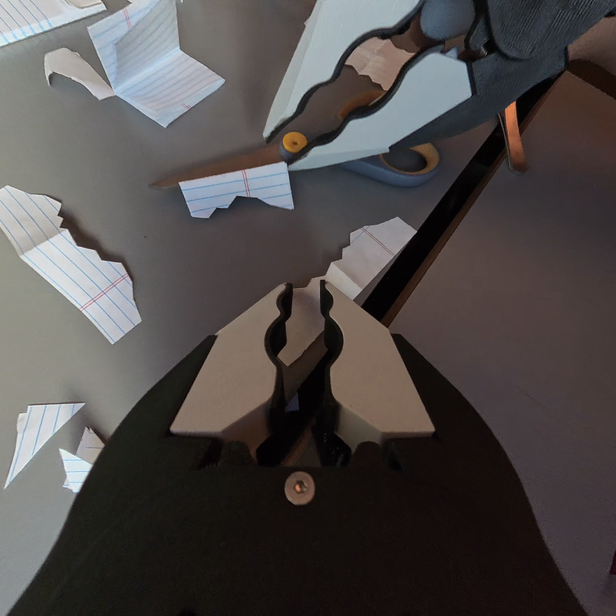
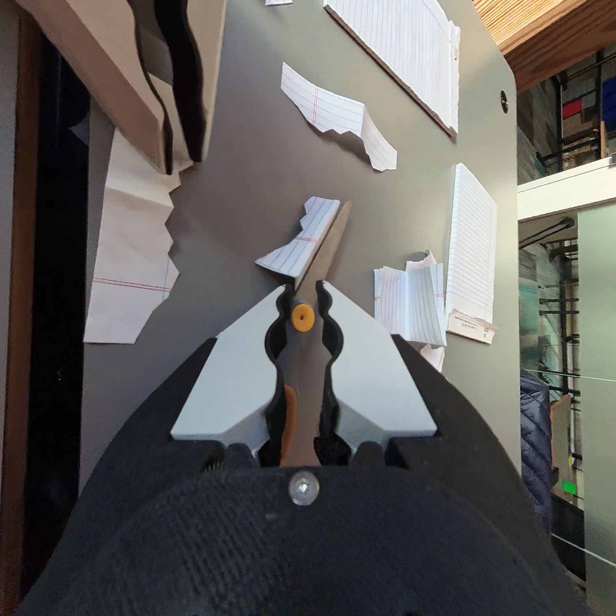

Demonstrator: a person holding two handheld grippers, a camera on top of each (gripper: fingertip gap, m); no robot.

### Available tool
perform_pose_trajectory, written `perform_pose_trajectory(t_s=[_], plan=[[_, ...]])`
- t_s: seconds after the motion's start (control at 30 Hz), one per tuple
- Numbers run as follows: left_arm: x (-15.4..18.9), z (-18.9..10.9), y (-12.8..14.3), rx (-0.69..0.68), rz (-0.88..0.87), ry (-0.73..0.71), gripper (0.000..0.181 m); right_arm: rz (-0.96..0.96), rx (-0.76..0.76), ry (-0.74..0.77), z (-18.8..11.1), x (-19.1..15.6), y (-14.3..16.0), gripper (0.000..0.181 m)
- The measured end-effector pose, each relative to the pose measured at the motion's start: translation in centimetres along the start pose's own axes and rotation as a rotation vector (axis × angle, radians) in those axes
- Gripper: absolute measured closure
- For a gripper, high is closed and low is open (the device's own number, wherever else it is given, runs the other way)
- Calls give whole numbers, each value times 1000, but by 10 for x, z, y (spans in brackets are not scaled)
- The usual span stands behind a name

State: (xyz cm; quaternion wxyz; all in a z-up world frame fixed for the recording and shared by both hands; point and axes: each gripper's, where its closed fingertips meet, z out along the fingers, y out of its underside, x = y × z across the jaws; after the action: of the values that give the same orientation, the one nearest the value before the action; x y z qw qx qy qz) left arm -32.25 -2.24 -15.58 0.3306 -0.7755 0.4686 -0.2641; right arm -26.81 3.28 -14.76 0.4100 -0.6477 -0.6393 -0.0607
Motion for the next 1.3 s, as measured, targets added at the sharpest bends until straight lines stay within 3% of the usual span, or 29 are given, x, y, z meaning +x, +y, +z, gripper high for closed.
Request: perform_pose_trajectory(t_s=[0.17,0.27,0.33,0.43,0.5,0.57,0.63,0.77,0.83,1.0,1.2,1.3], plan=[[-10,-18,-21,108,-75,22,165,84,55,7,8,-1,-9,181],[-25,-40,-33,175,-77,-7,159,306,190,-59,-5,0,-31,181],[-30,-62,-49,255,-72,18,150,584,338,-146,-26,7,-53,181],[-27,-103,-78,395,-50,93,138,1046,638,-430,-76,23,-93,181],[-15,-128,-98,467,-147,248,138,1144,879,-482,-115,45,-111,181],[5,-156,-120,542,-303,517,136,939,931,-280,-138,55,-116,181],[19,-173,-131,568,-397,693,138,630,850,-46,-153,54,-122,181],[50,-174,-126,486,-448,868,137,34,618,325,-178,42,-146,181],[62,-176,-126,480,-465,927,134,-180,537,440,-187,36,-155,181],[65,-175,-128,493,-442,924,134,-340,442,480,-187,25,-161,181],[65,-171,-128,496,-347,869,169,-381,415,467,-181,21,-160,181],[65,-169,-127,504,-320,849,178,-391,409,458,-178,19,-158,181]])
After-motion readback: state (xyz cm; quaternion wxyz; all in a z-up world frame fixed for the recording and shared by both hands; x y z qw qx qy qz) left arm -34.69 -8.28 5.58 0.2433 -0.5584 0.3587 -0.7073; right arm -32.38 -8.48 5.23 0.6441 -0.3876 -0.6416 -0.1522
